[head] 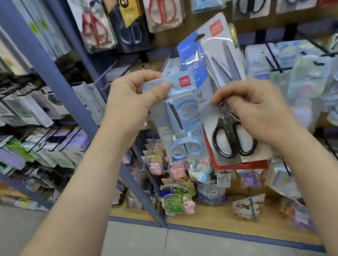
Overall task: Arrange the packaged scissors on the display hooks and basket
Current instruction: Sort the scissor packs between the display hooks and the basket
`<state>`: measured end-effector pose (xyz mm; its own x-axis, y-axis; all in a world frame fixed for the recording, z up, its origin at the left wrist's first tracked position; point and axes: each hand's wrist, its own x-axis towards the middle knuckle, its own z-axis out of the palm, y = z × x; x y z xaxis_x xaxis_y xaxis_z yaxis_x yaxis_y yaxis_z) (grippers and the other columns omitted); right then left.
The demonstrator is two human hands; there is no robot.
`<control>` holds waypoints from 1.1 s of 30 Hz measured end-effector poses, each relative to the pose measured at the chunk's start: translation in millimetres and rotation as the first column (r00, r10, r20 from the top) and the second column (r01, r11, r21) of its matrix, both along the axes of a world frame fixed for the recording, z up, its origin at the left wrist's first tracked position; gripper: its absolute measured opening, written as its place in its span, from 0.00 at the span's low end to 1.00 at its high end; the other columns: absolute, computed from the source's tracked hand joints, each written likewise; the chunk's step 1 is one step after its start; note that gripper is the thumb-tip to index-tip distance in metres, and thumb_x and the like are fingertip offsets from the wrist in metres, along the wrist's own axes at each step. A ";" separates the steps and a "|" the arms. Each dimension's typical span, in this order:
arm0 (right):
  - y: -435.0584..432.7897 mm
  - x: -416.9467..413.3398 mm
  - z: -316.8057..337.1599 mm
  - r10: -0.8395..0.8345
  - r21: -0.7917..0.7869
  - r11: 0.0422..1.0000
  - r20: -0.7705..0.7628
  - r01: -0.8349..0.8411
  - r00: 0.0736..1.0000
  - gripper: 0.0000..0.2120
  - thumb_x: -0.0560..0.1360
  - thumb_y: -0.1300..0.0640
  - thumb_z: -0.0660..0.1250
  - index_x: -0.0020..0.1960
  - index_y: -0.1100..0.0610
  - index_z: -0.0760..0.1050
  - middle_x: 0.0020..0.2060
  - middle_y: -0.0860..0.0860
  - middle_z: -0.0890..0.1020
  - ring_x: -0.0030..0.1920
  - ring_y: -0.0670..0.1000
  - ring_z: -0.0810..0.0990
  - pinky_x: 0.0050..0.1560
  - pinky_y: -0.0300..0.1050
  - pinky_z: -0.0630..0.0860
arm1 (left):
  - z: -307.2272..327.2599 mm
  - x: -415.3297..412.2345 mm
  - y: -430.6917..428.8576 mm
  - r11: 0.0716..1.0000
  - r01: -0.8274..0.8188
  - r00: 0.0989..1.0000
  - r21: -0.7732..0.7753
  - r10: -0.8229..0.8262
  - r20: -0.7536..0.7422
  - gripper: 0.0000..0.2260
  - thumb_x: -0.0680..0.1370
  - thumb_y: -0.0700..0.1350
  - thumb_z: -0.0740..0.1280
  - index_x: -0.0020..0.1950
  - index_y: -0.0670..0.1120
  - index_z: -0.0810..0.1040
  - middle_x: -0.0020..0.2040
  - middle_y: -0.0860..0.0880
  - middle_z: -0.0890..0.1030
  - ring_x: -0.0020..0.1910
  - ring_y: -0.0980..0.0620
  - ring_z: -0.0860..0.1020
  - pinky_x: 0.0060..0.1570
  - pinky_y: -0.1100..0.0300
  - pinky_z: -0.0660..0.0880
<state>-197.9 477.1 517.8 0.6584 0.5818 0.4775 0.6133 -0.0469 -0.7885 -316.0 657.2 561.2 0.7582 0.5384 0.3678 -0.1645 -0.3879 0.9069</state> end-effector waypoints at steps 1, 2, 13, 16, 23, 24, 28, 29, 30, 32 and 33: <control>9.1 7.9 5.3 0.001 0.028 1.000 -0.037 0.000 0.999 0.19 0.72 0.64 0.58 0.36 0.44 0.80 0.27 0.41 0.80 0.27 0.46 0.74 0.29 0.40 0.70 | 6.9 11.0 5.5 0.999 0.030 1.000 0.014 -0.030 -0.002 0.07 0.73 0.40 0.74 0.40 0.51 0.80 0.33 0.57 0.82 0.35 0.56 0.79 0.37 0.59 0.77; 17.9 14.8 12.2 -0.008 0.051 0.999 -0.068 0.011 0.998 0.19 0.73 0.65 0.58 0.36 0.46 0.80 0.25 0.40 0.79 0.25 0.45 0.71 0.26 0.37 0.66 | 14.3 22.1 12.2 0.998 0.047 0.999 0.029 -0.047 0.000 0.08 0.73 0.39 0.73 0.40 0.51 0.80 0.33 0.57 0.81 0.35 0.55 0.78 0.37 0.59 0.76; 67.6 65.8 81.4 -0.074 0.021 0.997 0.003 0.074 0.997 0.13 0.66 0.36 0.73 0.37 0.46 0.82 0.39 0.42 0.83 0.46 0.40 0.79 0.49 0.43 0.77 | 85.0 114.4 53.8 0.996 0.086 0.970 -0.002 -0.083 0.226 0.06 0.72 0.41 0.74 0.38 0.51 0.84 0.38 0.51 0.84 0.39 0.50 0.81 0.43 0.51 0.79; 74.7 82.1 96.5 -0.132 -0.012 0.991 0.053 0.133 0.990 0.12 0.65 0.37 0.75 0.39 0.45 0.81 0.42 0.42 0.82 0.46 0.41 0.80 0.51 0.47 0.78 | 110.0 132.6 56.0 0.995 0.097 0.942 -0.021 -0.085 0.325 0.06 0.74 0.36 0.71 0.40 0.47 0.80 0.35 0.51 0.84 0.35 0.53 0.82 0.37 0.58 0.79; 93.9 97.0 120.2 -0.099 0.065 0.993 -0.006 0.099 0.995 0.08 0.68 0.47 0.77 0.35 0.50 0.83 0.34 0.42 0.85 0.37 0.44 0.83 0.48 0.50 0.81 | 142.8 160.8 71.3 0.993 0.066 0.915 0.096 -0.098 0.392 0.06 0.75 0.38 0.73 0.42 0.48 0.80 0.37 0.52 0.84 0.39 0.52 0.82 0.42 0.53 0.80; 92.1 100.2 120.7 -0.118 0.078 0.990 -0.020 0.119 0.993 0.08 0.68 0.47 0.77 0.35 0.50 0.83 0.33 0.43 0.85 0.37 0.44 0.83 0.48 0.50 0.81 | 145.8 166.8 66.8 0.987 0.069 0.914 0.144 -0.121 0.387 0.07 0.75 0.39 0.73 0.41 0.50 0.80 0.38 0.53 0.83 0.41 0.53 0.82 0.43 0.53 0.80; 76.5 113.2 127.8 -0.150 0.147 0.977 -0.045 0.155 0.988 0.03 0.67 0.45 0.75 0.38 0.42 0.84 0.33 0.45 0.85 0.35 0.42 0.82 0.43 0.45 0.79 | 162.5 186.0 49.6 0.972 0.076 0.894 0.220 -0.165 0.417 0.08 0.76 0.40 0.72 0.41 0.52 0.80 0.40 0.55 0.83 0.42 0.56 0.82 0.43 0.56 0.80; 71.6 116.1 130.6 -0.159 0.157 0.974 -0.048 0.164 0.986 0.02 0.67 0.46 0.75 0.38 0.43 0.84 0.33 0.46 0.85 0.34 0.42 0.81 0.41 0.42 0.77 | 167.1 189.5 47.7 0.972 0.076 0.884 0.221 -0.168 0.436 0.07 0.76 0.40 0.72 0.42 0.52 0.80 0.41 0.53 0.83 0.43 0.55 0.82 0.43 0.56 0.81; 66.6 118.5 133.7 -0.167 0.162 0.972 -0.046 0.173 0.985 0.02 0.67 0.48 0.76 0.39 0.43 0.84 0.32 0.47 0.85 0.33 0.41 0.81 0.40 0.39 0.77 | 171.3 192.5 45.7 0.972 0.083 0.873 0.218 -0.177 0.454 0.07 0.76 0.40 0.72 0.42 0.51 0.81 0.42 0.52 0.83 0.44 0.52 0.83 0.44 0.54 0.81; 56.9 122.2 139.2 -0.197 0.163 0.967 -0.013 0.197 0.980 0.02 0.69 0.51 0.77 0.38 0.45 0.85 0.32 0.47 0.85 0.33 0.42 0.80 0.38 0.37 0.76 | 178.9 197.9 42.2 0.970 0.113 0.855 0.213 -0.204 0.477 0.05 0.76 0.40 0.72 0.44 0.49 0.81 0.43 0.49 0.84 0.44 0.50 0.83 0.45 0.53 0.82; 52.5 123.4 141.7 -0.216 0.167 0.963 -0.002 0.213 0.976 0.03 0.69 0.52 0.77 0.37 0.46 0.85 0.33 0.47 0.85 0.33 0.41 0.80 0.38 0.36 0.76 | 181.8 201.1 40.9 0.969 0.113 0.851 0.220 -0.208 0.482 0.03 0.76 0.40 0.72 0.45 0.48 0.81 0.43 0.49 0.84 0.43 0.52 0.83 0.44 0.55 0.81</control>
